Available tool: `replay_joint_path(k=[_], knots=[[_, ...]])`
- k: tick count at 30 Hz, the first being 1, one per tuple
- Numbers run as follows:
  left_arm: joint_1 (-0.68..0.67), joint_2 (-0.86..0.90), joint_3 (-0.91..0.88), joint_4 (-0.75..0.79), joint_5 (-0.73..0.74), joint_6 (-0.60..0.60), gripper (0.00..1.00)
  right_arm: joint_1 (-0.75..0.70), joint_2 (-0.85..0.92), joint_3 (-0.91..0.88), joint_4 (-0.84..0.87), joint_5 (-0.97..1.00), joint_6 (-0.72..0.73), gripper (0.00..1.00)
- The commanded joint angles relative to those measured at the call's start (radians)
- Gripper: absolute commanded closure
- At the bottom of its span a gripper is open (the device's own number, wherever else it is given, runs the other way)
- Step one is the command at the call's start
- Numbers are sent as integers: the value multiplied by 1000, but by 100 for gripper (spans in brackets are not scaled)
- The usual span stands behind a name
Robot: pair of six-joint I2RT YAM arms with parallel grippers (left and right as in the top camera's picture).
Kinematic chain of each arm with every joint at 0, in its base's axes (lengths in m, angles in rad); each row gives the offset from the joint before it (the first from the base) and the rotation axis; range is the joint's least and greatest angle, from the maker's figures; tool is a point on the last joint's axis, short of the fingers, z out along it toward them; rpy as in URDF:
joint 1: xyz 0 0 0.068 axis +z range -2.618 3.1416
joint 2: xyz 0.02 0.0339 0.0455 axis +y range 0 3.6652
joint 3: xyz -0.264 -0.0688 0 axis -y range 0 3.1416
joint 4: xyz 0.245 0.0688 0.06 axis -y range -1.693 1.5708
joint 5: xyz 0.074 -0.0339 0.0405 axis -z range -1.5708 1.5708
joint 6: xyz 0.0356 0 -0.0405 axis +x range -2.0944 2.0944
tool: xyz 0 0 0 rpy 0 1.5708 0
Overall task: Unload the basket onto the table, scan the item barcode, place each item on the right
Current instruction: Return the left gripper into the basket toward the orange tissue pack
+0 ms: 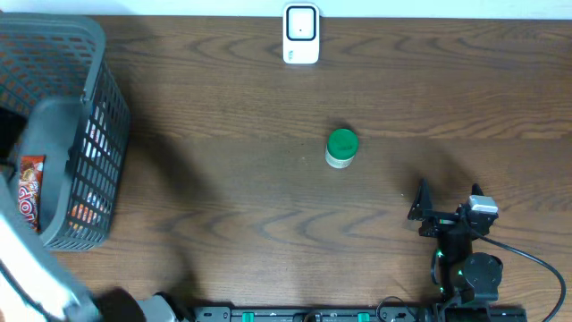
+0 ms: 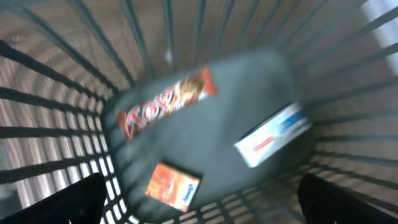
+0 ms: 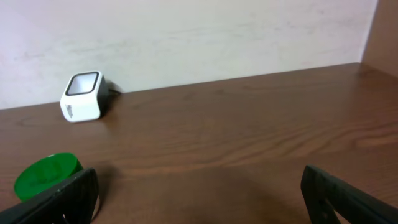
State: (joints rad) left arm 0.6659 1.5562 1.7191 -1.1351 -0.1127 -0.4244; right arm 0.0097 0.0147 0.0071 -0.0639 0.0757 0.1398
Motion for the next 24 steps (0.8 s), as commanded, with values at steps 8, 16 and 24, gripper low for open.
replay_joint_path(k=[8,16,24], knots=[[2,283,-42,-83,-78,85,2,3,-7,-2,-4,-2,-14,1],[3,293,-294,85,12,264,2,3,-7,-2,-4,-2,-14,1],[3,294,-523,287,79,264,2,3,-7,-2,-4,-2,-14,1]])
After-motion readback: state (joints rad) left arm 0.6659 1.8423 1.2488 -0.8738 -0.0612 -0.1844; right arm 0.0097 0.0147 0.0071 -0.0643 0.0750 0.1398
